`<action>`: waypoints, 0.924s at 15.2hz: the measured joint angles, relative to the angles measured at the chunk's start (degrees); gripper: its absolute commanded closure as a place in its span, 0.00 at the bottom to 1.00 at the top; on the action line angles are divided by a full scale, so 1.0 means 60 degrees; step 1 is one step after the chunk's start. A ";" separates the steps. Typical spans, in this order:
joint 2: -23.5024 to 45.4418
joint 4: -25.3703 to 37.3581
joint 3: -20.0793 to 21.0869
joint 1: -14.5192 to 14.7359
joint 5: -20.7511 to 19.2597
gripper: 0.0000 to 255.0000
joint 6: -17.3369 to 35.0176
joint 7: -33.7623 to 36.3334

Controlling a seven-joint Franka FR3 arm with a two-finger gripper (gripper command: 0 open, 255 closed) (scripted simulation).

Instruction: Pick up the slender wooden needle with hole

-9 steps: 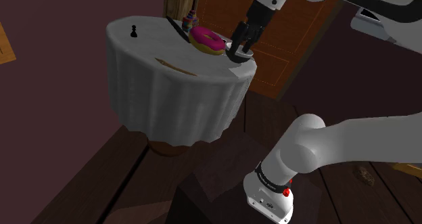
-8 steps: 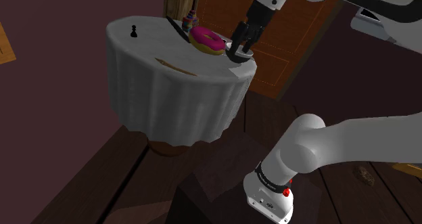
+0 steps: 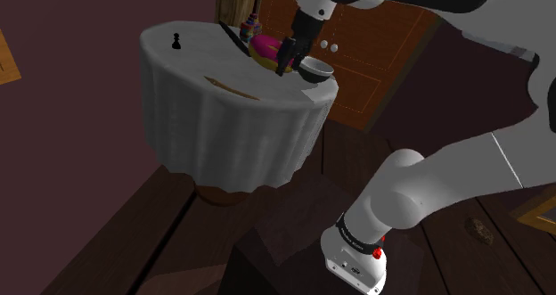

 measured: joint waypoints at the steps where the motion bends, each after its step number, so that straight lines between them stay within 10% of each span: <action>1: 0.0385 0.0125 -0.0019 0.0065 -0.0015 0.00 0.0217 -0.0166; 14: 0.5150 0.2945 -0.0073 0.0613 -0.0119 0.00 0.1634 -0.2379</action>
